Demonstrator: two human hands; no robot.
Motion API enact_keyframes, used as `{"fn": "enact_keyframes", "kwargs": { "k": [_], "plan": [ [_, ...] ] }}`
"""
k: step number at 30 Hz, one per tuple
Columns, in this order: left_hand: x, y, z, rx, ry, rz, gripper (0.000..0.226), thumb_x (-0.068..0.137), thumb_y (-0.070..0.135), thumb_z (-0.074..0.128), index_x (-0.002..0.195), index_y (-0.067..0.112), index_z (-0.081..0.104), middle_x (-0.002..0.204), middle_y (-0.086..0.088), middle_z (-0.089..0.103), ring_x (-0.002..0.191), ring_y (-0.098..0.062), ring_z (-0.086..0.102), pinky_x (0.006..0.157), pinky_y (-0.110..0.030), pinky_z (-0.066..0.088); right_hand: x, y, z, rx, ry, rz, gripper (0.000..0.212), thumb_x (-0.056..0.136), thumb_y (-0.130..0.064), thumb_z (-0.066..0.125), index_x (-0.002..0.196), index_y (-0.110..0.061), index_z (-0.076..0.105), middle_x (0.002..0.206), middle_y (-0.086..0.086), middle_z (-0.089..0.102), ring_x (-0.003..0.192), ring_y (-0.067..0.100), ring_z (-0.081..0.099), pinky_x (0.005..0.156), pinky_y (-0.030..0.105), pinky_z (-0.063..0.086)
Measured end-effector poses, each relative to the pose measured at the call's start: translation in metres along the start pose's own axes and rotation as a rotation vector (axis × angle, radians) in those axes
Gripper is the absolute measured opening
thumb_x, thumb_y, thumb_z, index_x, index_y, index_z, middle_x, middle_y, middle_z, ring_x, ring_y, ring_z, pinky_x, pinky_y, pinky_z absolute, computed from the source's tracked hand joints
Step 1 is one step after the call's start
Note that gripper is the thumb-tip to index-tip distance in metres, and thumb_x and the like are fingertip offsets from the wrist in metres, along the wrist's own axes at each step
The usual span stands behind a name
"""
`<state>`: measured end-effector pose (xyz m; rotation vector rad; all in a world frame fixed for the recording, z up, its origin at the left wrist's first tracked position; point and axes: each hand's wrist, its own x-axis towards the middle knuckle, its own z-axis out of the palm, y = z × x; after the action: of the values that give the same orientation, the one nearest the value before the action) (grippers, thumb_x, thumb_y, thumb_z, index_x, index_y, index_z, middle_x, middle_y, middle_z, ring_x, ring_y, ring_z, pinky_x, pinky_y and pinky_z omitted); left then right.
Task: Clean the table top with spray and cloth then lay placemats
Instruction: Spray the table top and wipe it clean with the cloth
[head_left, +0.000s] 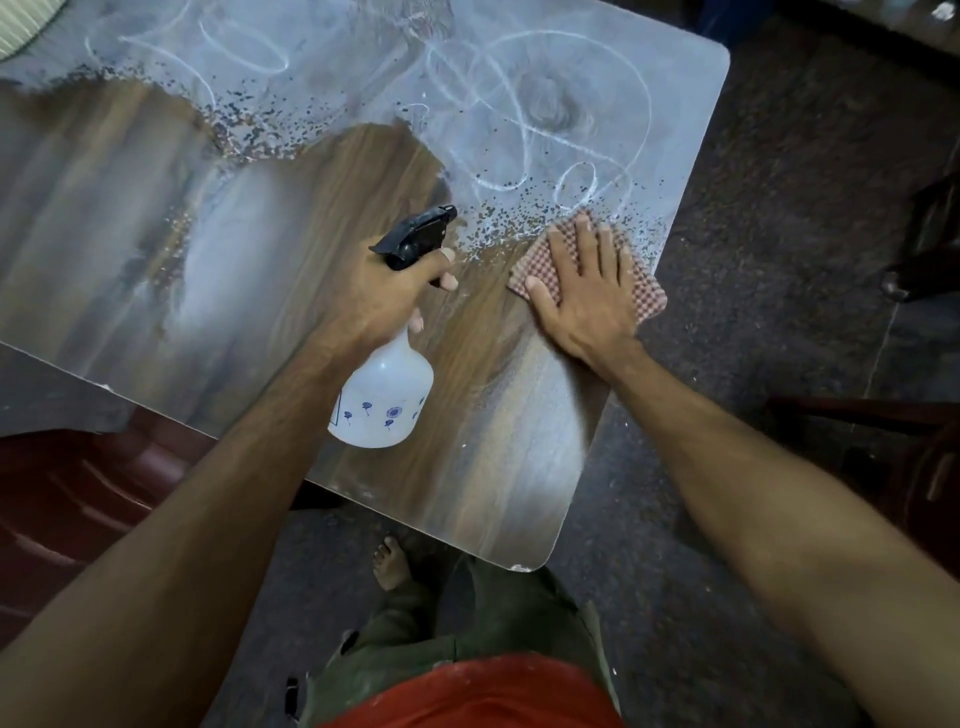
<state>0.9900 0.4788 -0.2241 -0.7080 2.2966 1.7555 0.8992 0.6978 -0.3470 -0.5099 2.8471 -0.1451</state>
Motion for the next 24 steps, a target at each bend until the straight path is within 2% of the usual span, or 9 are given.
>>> {"fn": "enact_keyframes", "kwargs": {
  "k": [4,7,10,14,17,20,24],
  "plan": [
    [0.001,0.002,0.009,-0.011,0.015,-0.006,0.022,0.095,0.027,0.062,0.112,0.015,0.066,0.093,-0.007,0.075,0.04,-0.018,0.047,0.059,-0.039,0.041,-0.032,-0.04,0.011,-0.02,-0.037,-0.195,0.071,0.098,-0.065,0.017,0.159,-0.029,0.005,0.166,0.009,-0.003,0.153,0.03,-0.005,0.122,0.053,-0.004],
    [0.002,0.006,0.008,-0.021,0.037,-0.006,0.031,0.096,0.027,0.061,0.123,0.013,0.063,0.093,-0.007,0.075,0.041,-0.021,0.047,0.058,-0.034,0.041,-0.066,-0.025,0.016,-0.011,-0.063,-0.318,0.068,0.099,-0.065,0.02,0.158,-0.031,0.014,0.167,0.006,0.005,0.153,0.026,-0.001,0.123,0.05,-0.002],
    [0.003,0.006,0.002,-0.055,0.069,-0.017,0.033,0.096,0.026,0.061,0.126,0.014,0.061,0.091,-0.007,0.075,0.04,-0.021,0.047,0.052,-0.027,0.04,-0.056,0.01,0.01,-0.056,-0.092,-0.241,0.07,0.097,-0.068,0.015,0.158,-0.033,0.007,0.167,0.006,-0.001,0.153,0.025,-0.005,0.119,0.051,-0.011],
    [0.003,0.0,-0.004,-0.047,0.094,-0.029,0.035,0.096,0.027,0.061,0.128,0.012,0.061,0.092,-0.005,0.076,0.04,-0.018,0.047,0.048,-0.022,0.04,0.009,0.033,-0.006,-0.028,-0.008,-0.018,0.075,0.096,-0.069,0.013,0.159,-0.029,0.005,0.167,0.01,0.0,0.153,0.029,-0.002,0.122,0.055,0.0],
    [0.003,-0.003,-0.007,-0.044,0.111,-0.034,0.036,0.096,0.026,0.061,0.13,0.012,0.06,0.092,-0.004,0.076,0.039,-0.017,0.048,0.047,-0.02,0.04,0.045,0.015,-0.014,0.019,0.003,0.032,0.076,0.097,-0.067,0.016,0.159,-0.024,0.007,0.166,0.013,0.002,0.153,0.033,0.0,0.122,0.056,0.001],
    [0.006,-0.003,-0.007,-0.045,0.122,-0.037,0.036,0.097,0.026,0.061,0.13,0.013,0.06,0.092,-0.005,0.076,0.039,-0.015,0.049,0.048,-0.021,0.041,0.047,-0.019,-0.009,0.017,-0.015,-0.06,0.075,0.098,-0.066,0.017,0.159,-0.024,0.008,0.166,0.014,0.0,0.153,0.033,-0.002,0.122,0.055,-0.002],
    [0.008,0.0,-0.006,-0.055,0.121,-0.028,0.031,0.096,0.026,0.061,0.125,0.014,0.062,0.091,-0.004,0.076,0.039,-0.016,0.049,0.052,-0.025,0.041,-0.004,-0.038,0.009,-0.033,-0.024,-0.32,0.071,0.099,-0.065,0.02,0.159,-0.029,0.008,0.167,0.009,0.001,0.153,0.029,-0.003,0.122,0.051,-0.004]
  ]
}}
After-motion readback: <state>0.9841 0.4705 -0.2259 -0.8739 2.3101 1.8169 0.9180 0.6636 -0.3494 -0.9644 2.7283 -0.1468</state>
